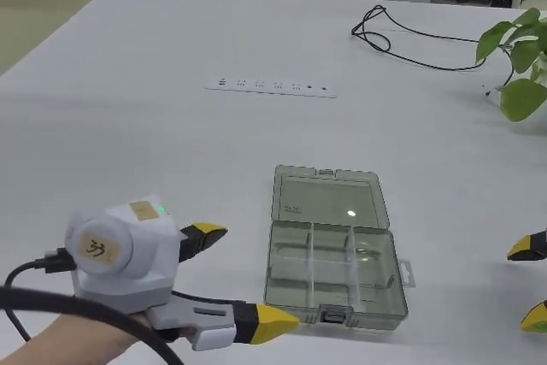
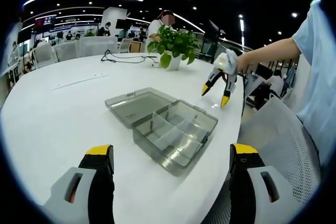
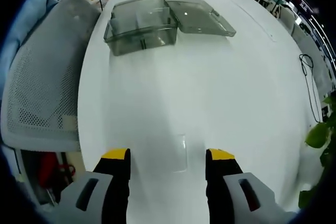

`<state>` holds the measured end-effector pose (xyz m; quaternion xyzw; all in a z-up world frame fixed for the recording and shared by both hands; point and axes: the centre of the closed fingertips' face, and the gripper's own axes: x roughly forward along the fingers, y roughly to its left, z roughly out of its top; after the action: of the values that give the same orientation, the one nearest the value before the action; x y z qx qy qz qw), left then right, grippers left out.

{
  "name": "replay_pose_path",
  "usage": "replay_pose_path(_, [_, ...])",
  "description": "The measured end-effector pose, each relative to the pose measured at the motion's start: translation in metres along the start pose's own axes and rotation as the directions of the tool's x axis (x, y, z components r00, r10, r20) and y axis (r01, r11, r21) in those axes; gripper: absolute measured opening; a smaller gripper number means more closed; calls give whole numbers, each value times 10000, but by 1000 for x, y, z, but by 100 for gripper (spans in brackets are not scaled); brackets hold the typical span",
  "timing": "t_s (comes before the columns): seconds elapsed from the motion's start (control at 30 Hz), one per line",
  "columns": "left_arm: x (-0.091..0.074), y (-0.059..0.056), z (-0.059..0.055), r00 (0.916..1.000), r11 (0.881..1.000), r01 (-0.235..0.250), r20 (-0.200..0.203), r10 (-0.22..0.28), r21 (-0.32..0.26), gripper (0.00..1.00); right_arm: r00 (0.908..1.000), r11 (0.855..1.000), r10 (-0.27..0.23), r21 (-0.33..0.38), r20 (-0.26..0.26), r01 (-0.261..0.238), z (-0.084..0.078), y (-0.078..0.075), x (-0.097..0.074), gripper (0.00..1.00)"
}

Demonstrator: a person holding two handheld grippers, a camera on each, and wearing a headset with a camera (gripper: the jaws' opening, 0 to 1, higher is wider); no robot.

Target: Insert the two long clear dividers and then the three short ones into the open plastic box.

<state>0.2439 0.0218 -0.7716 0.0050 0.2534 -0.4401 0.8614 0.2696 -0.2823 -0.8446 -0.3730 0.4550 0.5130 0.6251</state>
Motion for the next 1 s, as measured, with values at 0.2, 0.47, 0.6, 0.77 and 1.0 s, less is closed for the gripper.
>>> replay_pose_path(0.2, [-1, 1, 0, 10000, 10000, -65, 29, 65, -42, 93, 9992, 9997, 106, -234, -389, -115, -3, 2, 5, 53])
replay_pose_path(0.47, [-3, 1, 0, 9998, 9998, -159, 121, 161, -118, 93, 9981, 9987, 36, -499, -613, -67, -5, 1, 5, 49])
replay_pose_path(0.6, [-3, 1, 0, 9998, 9998, -159, 152, 161, -127, 93, 9975, 9982, 56, -585, -702, -97, -4, 2, 5, 48])
replay_pose_path(0.77, [-2, 1, 2, 9997, 9999, -120, 192, 122, -99, 93, 9975, 9988, 17, -495, -708, -52, -3, 2, 5, 42])
replay_pose_path(1.0, [-2, 0, 4, 9997, 10000, -71, 238, 73, -54, 93, 9967, 9995, -72, -328, -803, 46, -2, 1, 3, 33])
